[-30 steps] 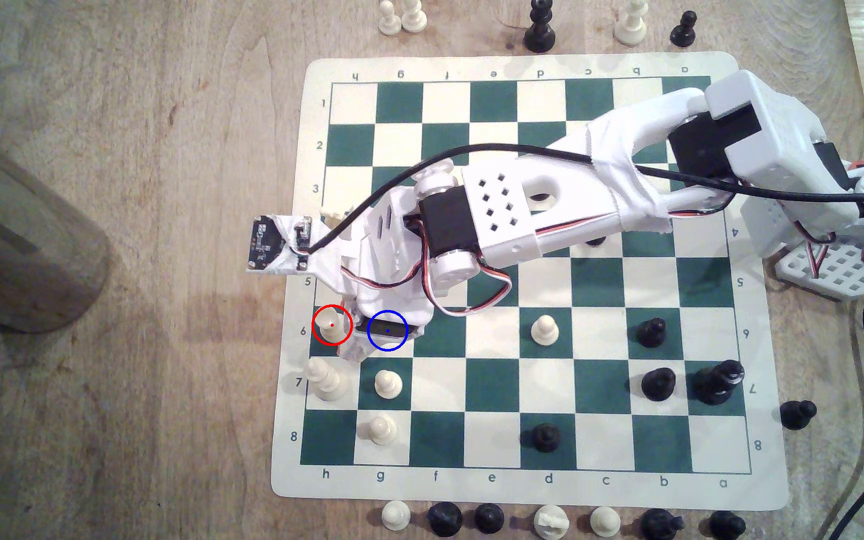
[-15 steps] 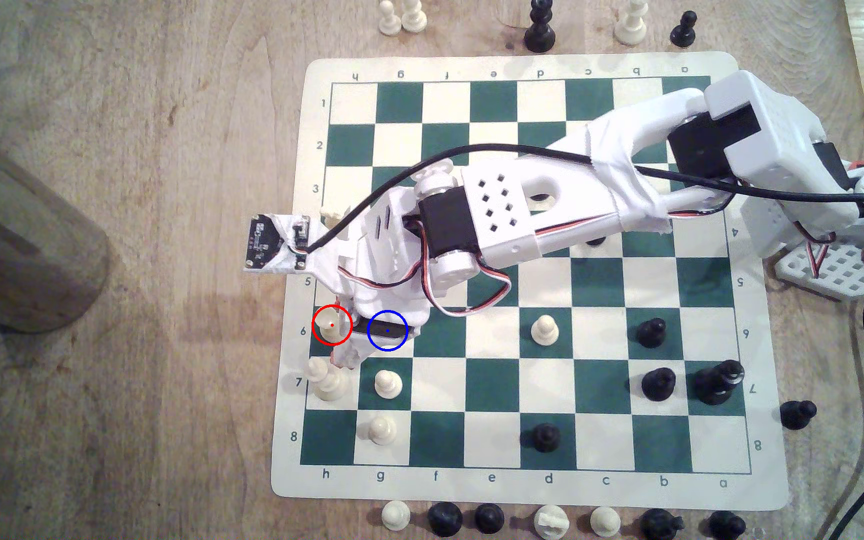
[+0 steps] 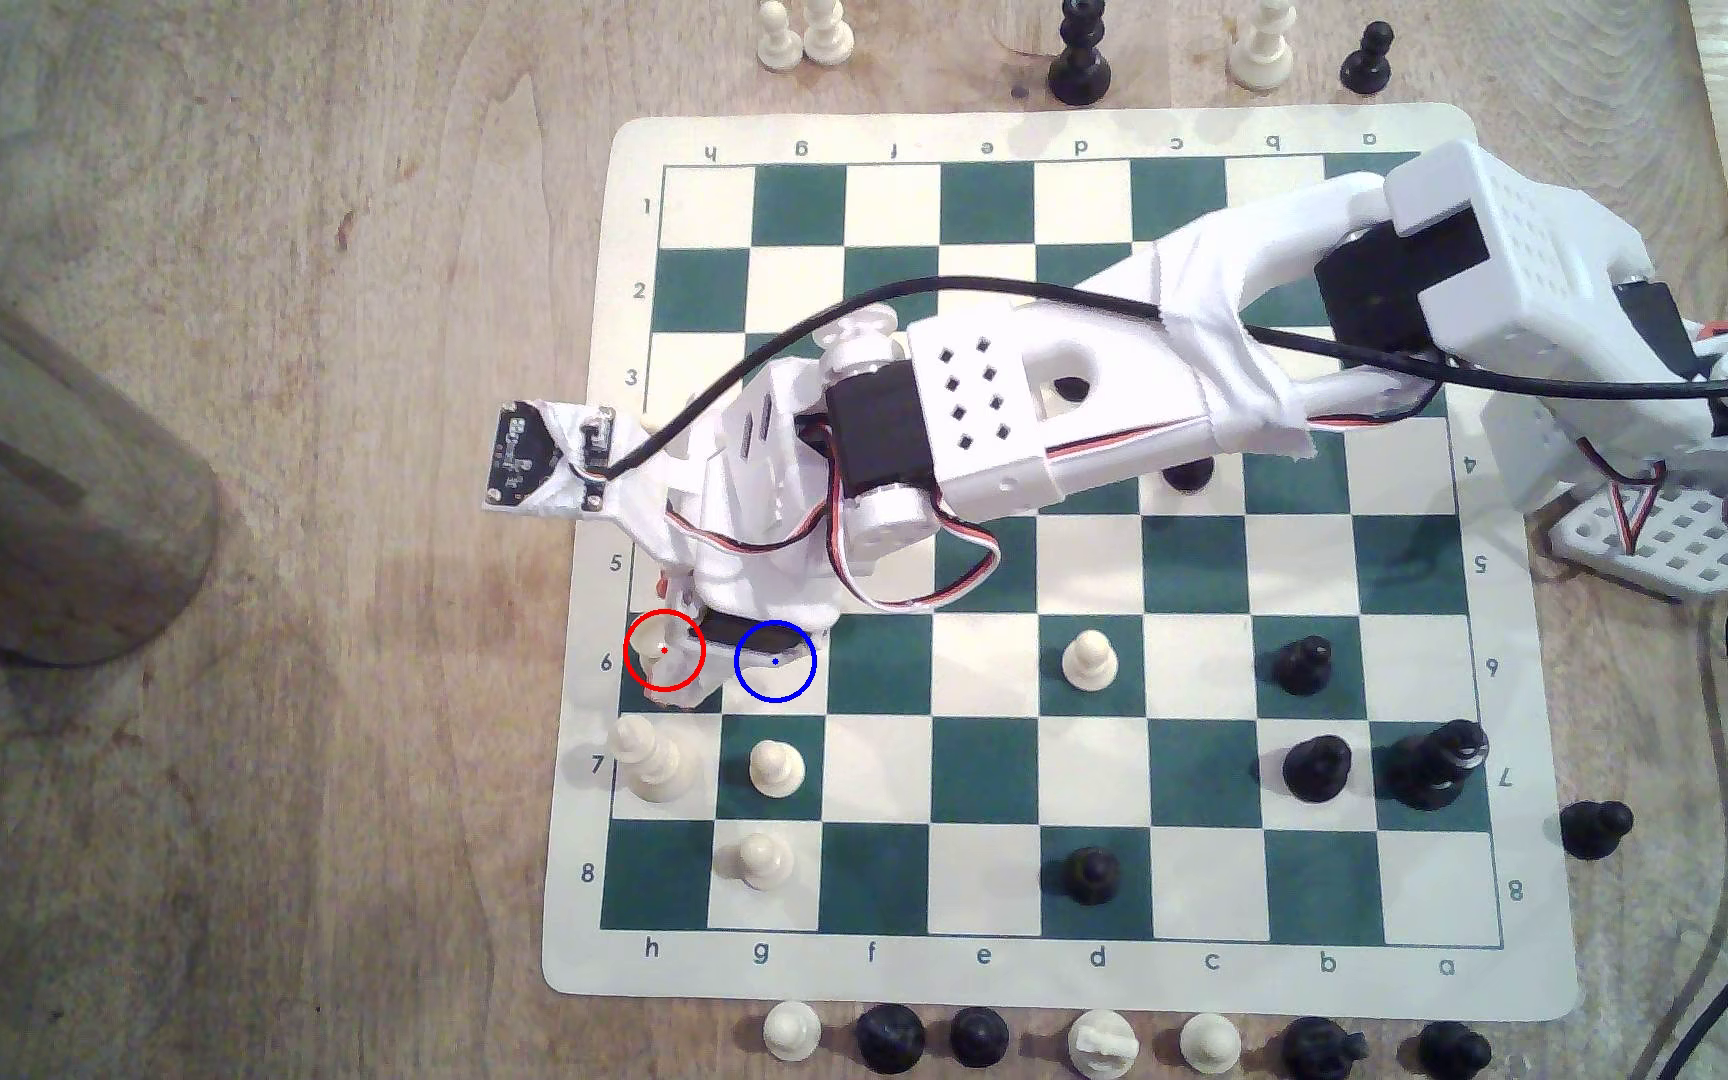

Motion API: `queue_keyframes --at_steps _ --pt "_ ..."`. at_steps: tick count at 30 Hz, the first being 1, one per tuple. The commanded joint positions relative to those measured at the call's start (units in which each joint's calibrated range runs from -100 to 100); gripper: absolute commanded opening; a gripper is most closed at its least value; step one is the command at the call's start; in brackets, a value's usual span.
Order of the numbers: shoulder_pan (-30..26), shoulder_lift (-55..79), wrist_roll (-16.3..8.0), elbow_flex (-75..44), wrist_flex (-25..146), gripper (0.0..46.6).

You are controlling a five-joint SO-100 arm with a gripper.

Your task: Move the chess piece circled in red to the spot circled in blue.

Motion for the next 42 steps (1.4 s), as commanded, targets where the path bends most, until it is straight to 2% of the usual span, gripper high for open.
queue_keyframes --at_steps 1,7,15,20,24,25,36,42 --pt "0.12 -1.65 0.05 -3.38 -2.72 16.6" --pt "-0.12 -1.06 0.00 -2.29 -3.95 13.9" --pt "-0.04 -0.55 0.00 -1.75 -4.60 12.9" --pt "-0.35 -0.89 0.00 -1.48 -4.60 9.0" --pt "-0.90 -1.06 0.00 -0.84 -4.60 3.6" --pt "-1.06 -1.22 0.00 -0.57 -4.52 0.5" --pt "0.43 -8.36 -0.59 0.97 -6.98 0.4" --pt "0.27 -17.69 -0.49 7.86 -9.19 0.4"
